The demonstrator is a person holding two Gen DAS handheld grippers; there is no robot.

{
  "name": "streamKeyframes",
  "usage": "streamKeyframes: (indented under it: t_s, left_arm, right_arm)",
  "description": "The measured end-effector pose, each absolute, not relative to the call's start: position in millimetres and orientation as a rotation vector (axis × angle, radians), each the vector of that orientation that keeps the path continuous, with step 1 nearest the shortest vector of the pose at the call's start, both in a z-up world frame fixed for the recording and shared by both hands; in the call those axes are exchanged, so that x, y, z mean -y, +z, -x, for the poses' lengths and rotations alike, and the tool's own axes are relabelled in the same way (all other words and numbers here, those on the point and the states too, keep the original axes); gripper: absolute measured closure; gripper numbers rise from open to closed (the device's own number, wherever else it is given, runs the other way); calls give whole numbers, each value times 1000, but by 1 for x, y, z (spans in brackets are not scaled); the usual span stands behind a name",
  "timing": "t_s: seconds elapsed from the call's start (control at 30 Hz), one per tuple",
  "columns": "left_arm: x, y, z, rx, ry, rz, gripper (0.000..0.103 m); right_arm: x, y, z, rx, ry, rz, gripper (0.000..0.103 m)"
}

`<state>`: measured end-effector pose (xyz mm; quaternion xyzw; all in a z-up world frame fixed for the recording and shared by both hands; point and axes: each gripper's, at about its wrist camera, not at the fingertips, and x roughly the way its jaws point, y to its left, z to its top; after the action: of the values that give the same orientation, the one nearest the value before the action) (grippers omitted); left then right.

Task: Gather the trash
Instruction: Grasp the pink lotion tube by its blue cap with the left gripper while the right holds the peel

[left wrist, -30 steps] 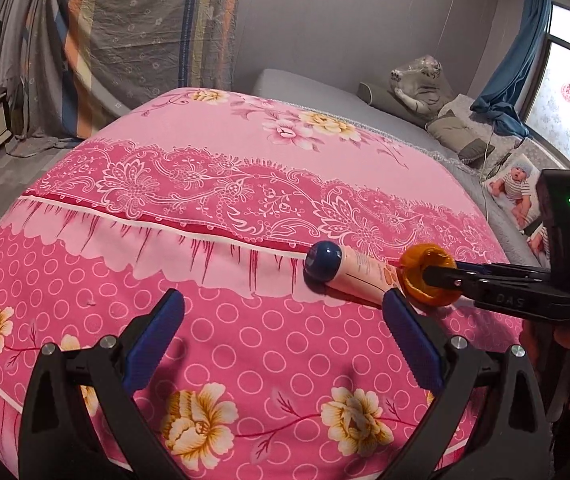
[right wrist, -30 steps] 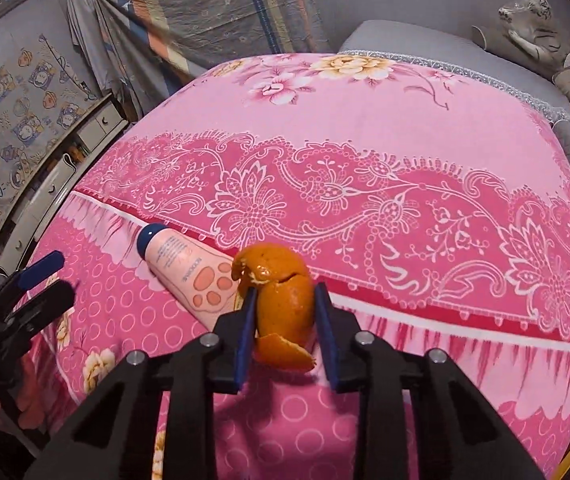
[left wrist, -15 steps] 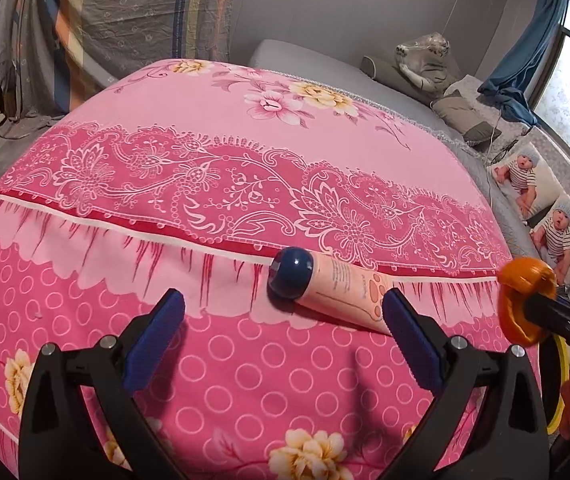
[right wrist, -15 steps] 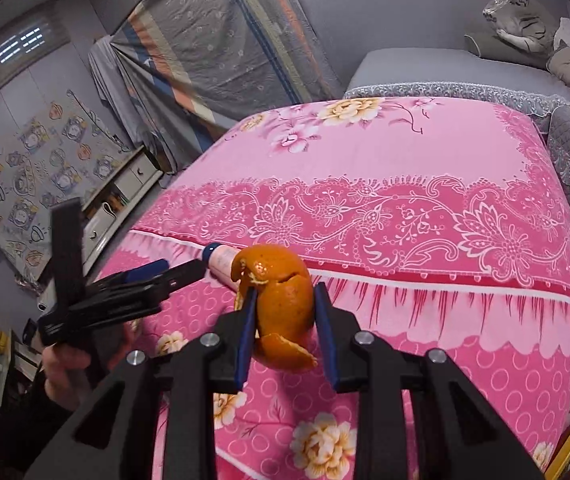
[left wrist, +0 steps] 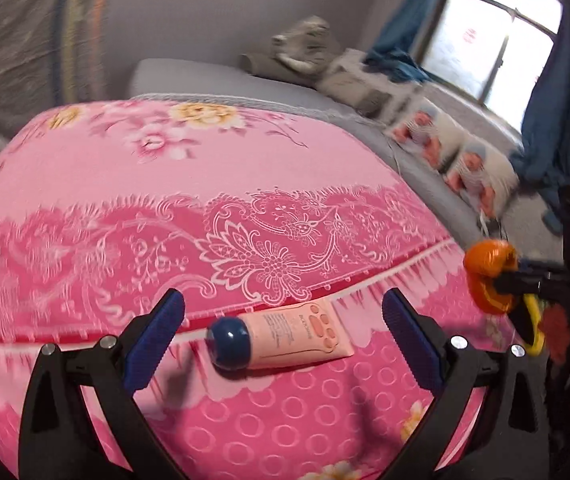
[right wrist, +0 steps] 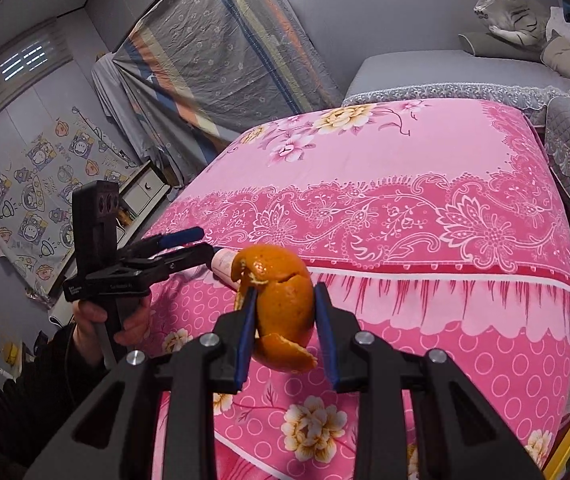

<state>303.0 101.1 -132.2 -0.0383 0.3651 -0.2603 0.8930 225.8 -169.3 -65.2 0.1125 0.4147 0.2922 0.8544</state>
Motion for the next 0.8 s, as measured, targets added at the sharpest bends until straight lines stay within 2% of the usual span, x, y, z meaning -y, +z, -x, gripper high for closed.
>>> streamKeyframes:
  t_s: [0.27,0.73,0.8]
  left_arm:
    - [-101,-145,-313,-778,-730,-115,9]
    - [-99,-173,-337,-873,-894,-75,9]
    - [-99,-172,-336,-868,-895,-78,13]
  right_arm:
    - [165,-65,-228,-871,603,-222,76]
    - [149,-70,-246,-877,603,-221,76]
    - [149,-72,-247,-880,604,-222,76]
